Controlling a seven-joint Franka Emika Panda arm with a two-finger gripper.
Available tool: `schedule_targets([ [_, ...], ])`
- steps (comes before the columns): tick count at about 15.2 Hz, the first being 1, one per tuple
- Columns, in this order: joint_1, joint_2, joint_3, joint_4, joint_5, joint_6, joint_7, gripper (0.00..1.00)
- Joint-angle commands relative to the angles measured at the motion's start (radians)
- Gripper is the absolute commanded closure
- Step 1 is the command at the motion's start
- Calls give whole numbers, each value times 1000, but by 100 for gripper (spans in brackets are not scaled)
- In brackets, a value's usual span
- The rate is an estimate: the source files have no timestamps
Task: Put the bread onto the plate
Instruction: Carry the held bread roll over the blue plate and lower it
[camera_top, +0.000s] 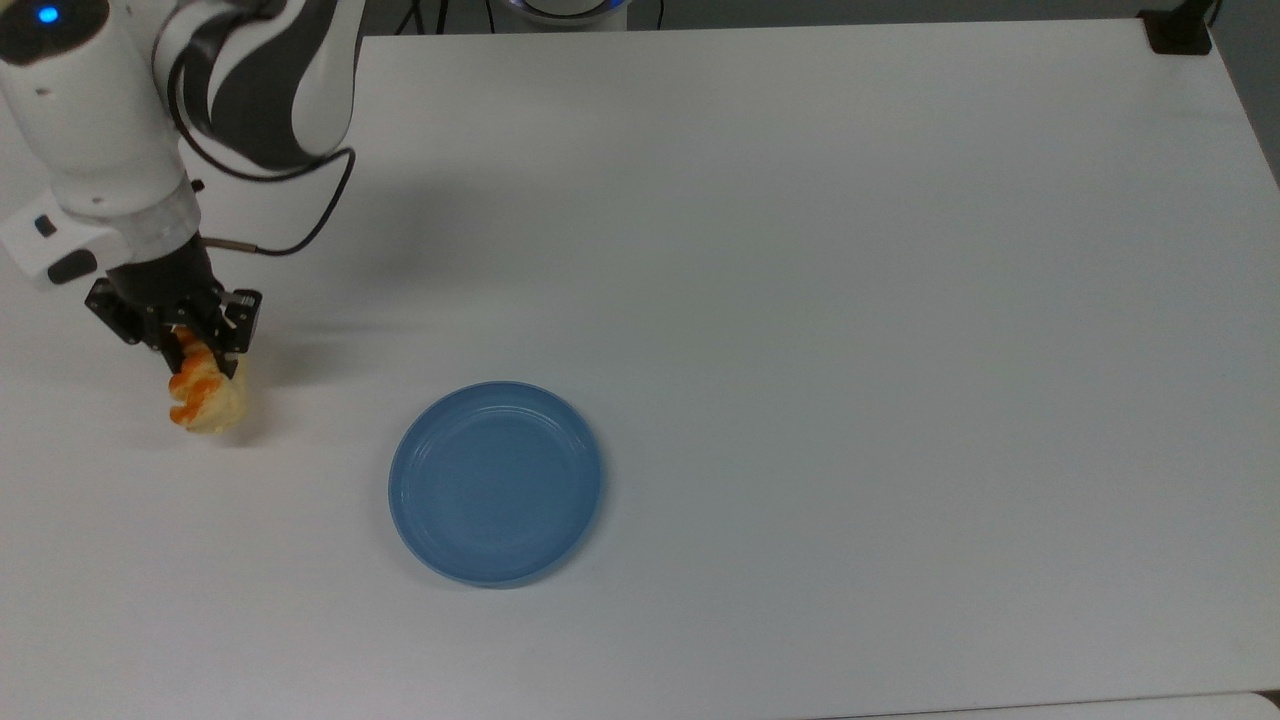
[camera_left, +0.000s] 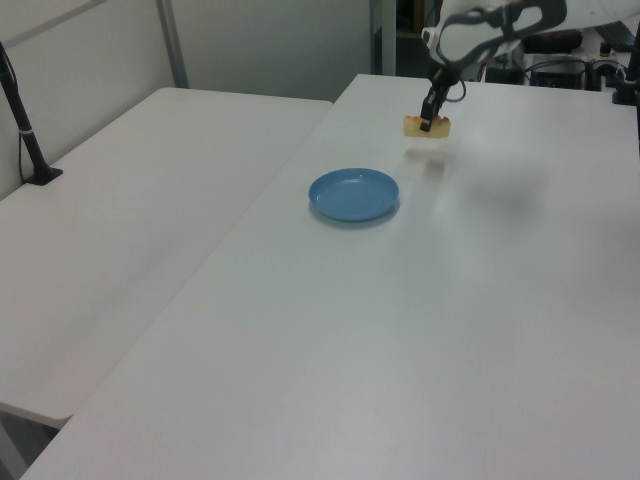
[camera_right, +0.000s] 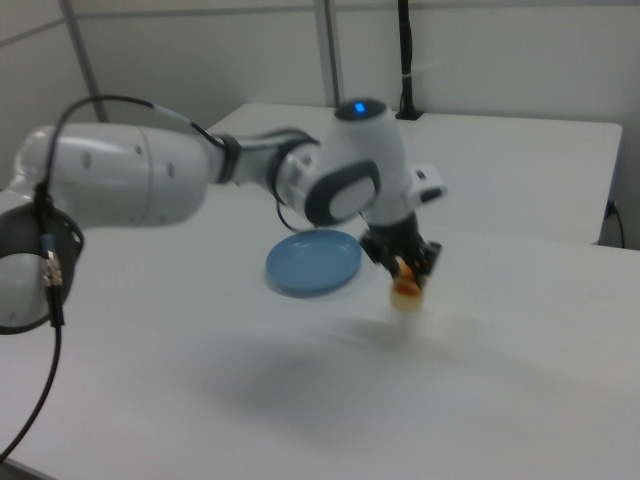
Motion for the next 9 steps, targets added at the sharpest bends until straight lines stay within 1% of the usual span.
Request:
schedule_targets([
  [1,103,-73,3,41,-33,-176,223,56],
  [3,155,-61,10,75,-44,-195,341,56],
  [4,184,-54,28,90,-61,-193,416,56],
  [5,201,-38,48,101,-79,-187,460,56],
  [8,210,28,111,176,-121,-169,584,55],
  [9,221,39,123,177,-141,-143,607,55],
])
